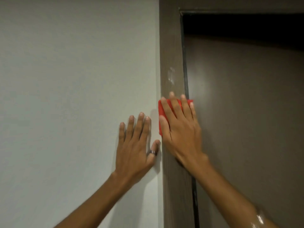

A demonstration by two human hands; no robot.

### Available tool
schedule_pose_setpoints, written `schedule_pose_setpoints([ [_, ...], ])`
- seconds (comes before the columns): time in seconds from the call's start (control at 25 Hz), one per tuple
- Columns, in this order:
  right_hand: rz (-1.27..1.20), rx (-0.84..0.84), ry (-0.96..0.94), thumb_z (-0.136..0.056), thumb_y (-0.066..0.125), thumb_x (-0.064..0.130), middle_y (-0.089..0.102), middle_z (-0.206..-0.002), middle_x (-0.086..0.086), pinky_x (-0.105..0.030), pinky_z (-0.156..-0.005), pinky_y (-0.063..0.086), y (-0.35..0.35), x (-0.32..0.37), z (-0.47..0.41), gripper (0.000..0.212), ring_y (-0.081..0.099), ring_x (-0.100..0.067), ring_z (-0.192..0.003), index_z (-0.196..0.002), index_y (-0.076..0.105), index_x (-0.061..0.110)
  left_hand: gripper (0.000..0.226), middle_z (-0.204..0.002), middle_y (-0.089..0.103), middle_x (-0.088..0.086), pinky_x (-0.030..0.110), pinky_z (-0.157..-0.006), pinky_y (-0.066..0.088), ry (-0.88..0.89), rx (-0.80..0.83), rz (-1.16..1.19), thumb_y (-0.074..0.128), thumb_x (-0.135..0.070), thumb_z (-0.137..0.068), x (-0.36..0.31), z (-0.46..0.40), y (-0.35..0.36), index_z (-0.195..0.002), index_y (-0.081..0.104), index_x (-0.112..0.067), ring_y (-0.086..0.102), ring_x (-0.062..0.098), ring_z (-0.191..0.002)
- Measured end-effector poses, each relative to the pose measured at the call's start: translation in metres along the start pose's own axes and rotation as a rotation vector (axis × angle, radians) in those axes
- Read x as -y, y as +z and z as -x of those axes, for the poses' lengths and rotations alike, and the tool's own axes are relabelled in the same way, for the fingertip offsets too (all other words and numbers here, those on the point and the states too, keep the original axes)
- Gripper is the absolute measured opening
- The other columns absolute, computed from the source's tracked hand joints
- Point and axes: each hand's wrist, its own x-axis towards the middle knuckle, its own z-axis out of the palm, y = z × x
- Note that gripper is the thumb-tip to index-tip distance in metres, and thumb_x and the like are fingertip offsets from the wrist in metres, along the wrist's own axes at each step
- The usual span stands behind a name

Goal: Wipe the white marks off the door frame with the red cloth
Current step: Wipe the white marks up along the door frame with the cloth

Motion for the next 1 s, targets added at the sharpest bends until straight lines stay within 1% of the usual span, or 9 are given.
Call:
schedule_pose_setpoints([
  [0.08, 0.012, -0.041, -0.019, -0.106, 0.027, 0.047, 0.015, -0.174, 0.0, -0.049, -0.132, 0.008, 0.002, 0.007, 0.016, 0.061, 0.008, -0.025, -0.162, -0.164, 0.021, 0.027, 0.078, -0.176, -0.003, 0.005, 0.055, -0.13, 0.005, -0.014, -0.033, -0.001, 0.016, -0.062, -0.104, 0.013, -0.01, -0.004, -0.167, 0.005, -0.017, -0.005, 0.026, -0.163],
  [0.16, 0.016, -0.039, -0.032, -0.105, 0.028, 0.047, 0.022, -0.172, -0.001, -0.048, -0.132, 0.01, 0.004, 0.007, 0.005, 0.061, 0.014, -0.026, -0.161, -0.162, 0.027, 0.027, 0.079, -0.176, -0.002, 0.004, 0.053, -0.13, 0.003, -0.023, -0.042, -0.006, 0.019, -0.063, -0.103, 0.02, -0.023, -0.007, -0.167, 0.005, -0.018, -0.005, 0.025, -0.163],
  [0.28, 0.009, -0.039, -0.039, -0.107, 0.024, 0.047, 0.02, -0.173, -0.001, -0.047, -0.132, 0.005, -0.005, 0.0, -0.063, 0.06, 0.011, -0.026, -0.162, -0.163, 0.024, 0.028, 0.079, -0.176, -0.01, 0.001, 0.05, -0.131, -0.005, -0.036, -0.066, 0.006, 0.019, -0.062, -0.103, 0.019, -0.053, -0.008, -0.166, -0.003, -0.02, -0.012, 0.022, -0.162],
  [0.4, 0.021, -0.055, -0.056, -0.109, 0.027, 0.045, 0.022, -0.173, -0.004, -0.049, -0.133, 0.008, -0.013, -0.006, -0.145, 0.056, 0.014, -0.03, -0.161, -0.162, 0.027, 0.026, 0.08, -0.174, -0.019, -0.001, 0.048, -0.131, -0.012, -0.088, -0.07, 0.037, 0.012, -0.064, -0.1, 0.025, -0.088, -0.011, -0.165, -0.011, -0.023, -0.022, 0.019, -0.16],
  [0.52, 0.035, -0.023, -0.028, -0.11, 0.026, 0.046, 0.022, -0.173, -0.005, -0.05, -0.133, 0.01, -0.019, -0.006, -0.197, 0.056, 0.015, -0.031, -0.161, -0.162, 0.028, 0.025, 0.081, -0.173, -0.021, -0.001, 0.047, -0.131, -0.014, -0.102, -0.071, 0.047, 0.008, -0.065, -0.099, 0.026, -0.103, -0.012, -0.164, -0.013, -0.023, -0.024, 0.019, -0.159],
  [0.6, 0.03, -0.043, -0.002, -0.109, 0.026, 0.046, 0.022, -0.173, -0.005, -0.051, -0.132, 0.01, -0.017, -0.004, -0.193, 0.057, 0.015, -0.032, -0.161, -0.162, 0.027, 0.025, 0.08, -0.174, -0.019, -0.001, 0.047, -0.131, -0.013, -0.097, -0.077, 0.063, 0.011, -0.064, -0.1, 0.025, -0.101, -0.011, -0.165, -0.009, -0.022, -0.021, 0.019, -0.16],
  [0.72, -0.003, -0.087, 0.017, -0.107, 0.028, 0.047, 0.024, -0.172, -0.004, -0.052, -0.132, 0.012, -0.01, 0.0, -0.147, 0.058, 0.017, -0.032, -0.16, -0.162, 0.028, 0.026, 0.078, -0.175, -0.012, 0.001, 0.048, -0.131, -0.009, -0.086, -0.094, 0.058, 0.016, -0.061, -0.102, 0.026, -0.09, -0.009, -0.166, -0.003, -0.021, -0.015, 0.021, -0.162],
  [0.84, -0.017, -0.045, 0.013, -0.105, 0.03, 0.048, 0.027, -0.171, -0.002, -0.049, -0.131, 0.01, -0.008, 0.004, -0.109, 0.06, 0.02, -0.031, -0.16, -0.161, 0.03, 0.028, 0.079, -0.175, -0.009, 0.001, 0.05, -0.131, -0.007, -0.092, -0.079, 0.048, 0.017, -0.062, -0.101, 0.029, -0.085, -0.012, -0.166, 0.0, -0.021, -0.012, 0.023, -0.162],
  [1.0, 0.013, -0.026, 0.003, -0.105, 0.029, 0.047, 0.028, -0.171, -0.004, -0.05, -0.132, 0.012, -0.014, 0.0, -0.135, 0.059, 0.021, -0.032, -0.159, -0.161, 0.032, 0.027, 0.08, -0.174, -0.016, -0.001, 0.049, -0.132, -0.01, -0.093, -0.083, 0.053, 0.012, -0.065, -0.099, 0.032, -0.1, -0.016, -0.165, -0.006, -0.025, -0.02, 0.02, -0.16],
])
